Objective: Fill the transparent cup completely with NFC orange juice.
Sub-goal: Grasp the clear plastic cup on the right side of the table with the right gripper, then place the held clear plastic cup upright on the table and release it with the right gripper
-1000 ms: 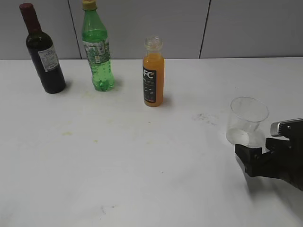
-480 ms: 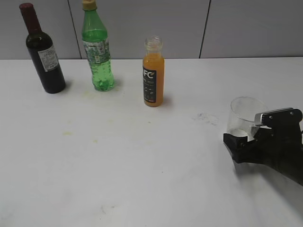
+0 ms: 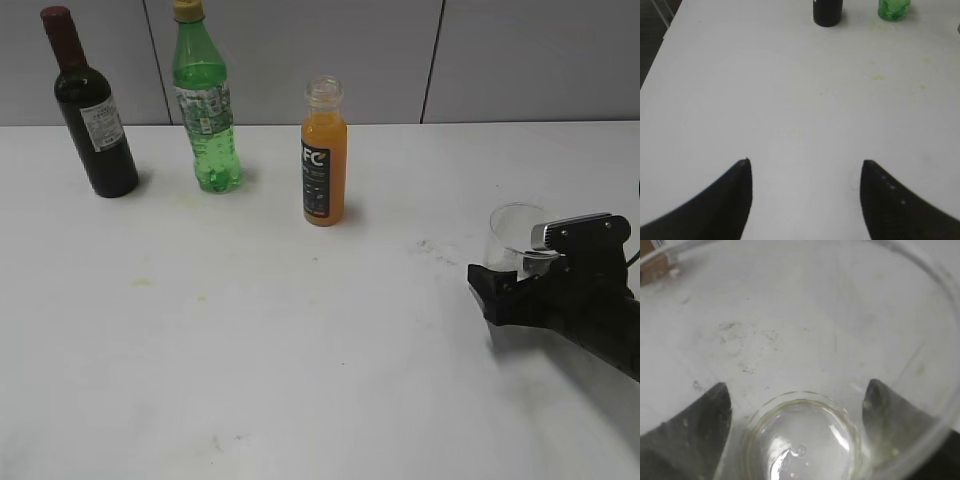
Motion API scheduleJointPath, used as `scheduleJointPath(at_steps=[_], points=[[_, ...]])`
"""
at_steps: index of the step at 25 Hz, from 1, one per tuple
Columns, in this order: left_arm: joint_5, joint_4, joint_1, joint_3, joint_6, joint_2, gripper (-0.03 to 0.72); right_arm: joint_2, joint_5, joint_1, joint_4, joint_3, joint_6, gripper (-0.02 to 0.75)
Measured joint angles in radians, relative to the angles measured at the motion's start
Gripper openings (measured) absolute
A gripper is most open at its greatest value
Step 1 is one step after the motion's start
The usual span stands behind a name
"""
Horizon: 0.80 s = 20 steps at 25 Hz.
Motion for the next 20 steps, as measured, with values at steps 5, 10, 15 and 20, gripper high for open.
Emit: scheduleJointPath(at_steps=[5,10,15,20], points=[[0.000,0.000,0.000,0.000,0.000,0.000,0.521,0.000,0.000,0.000,-0.005,0.000,0.000,0.529],[0.000,0.000,0.000,0.000,0.000,0.000,0.521,0.000,0.000,0.000,-0.028,0.000,0.000,0.529],[0.000,0.000,0.000,0.000,0.000,0.000,0.521,-0.042,0.001,0.000,-0.161,0.000,0.000,0.529],[0.000,0.000,0.000,0.000,0.000,0.000,0.521,-0.094,0.000,0.000,-0.434,-0.027,0.000,0.529]])
